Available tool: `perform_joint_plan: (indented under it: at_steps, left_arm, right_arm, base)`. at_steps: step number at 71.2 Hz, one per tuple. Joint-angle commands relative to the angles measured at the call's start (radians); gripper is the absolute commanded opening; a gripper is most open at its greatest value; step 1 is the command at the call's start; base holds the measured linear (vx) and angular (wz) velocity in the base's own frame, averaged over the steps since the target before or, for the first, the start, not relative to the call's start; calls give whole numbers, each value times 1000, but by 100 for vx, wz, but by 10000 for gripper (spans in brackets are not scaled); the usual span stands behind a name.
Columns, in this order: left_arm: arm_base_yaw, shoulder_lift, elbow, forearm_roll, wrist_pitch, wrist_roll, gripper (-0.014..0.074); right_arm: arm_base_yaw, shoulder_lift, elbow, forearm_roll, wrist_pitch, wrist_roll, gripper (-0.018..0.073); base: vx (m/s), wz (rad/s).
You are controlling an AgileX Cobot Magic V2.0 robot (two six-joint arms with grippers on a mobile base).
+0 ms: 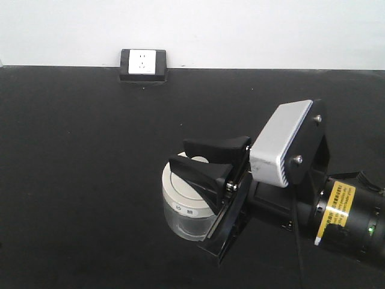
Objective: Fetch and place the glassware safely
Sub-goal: 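Hold the jar still in the right gripper above the countertop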
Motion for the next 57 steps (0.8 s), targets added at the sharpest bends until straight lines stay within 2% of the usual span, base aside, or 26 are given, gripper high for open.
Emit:
perform_joint_plan:
  at_steps: [1,57]
  left_arm:
    - [0,3,-27,-19,-52,-10,1]
    - [0,3,-27,-19,-51,-10,1]
  right_arm:
    - [-1,-21,-35,16,-78,-8,-1]
    - [-1,-21,-35,16,-78,-8,-1]
  base:
    - [1,0]
    - [0,0]
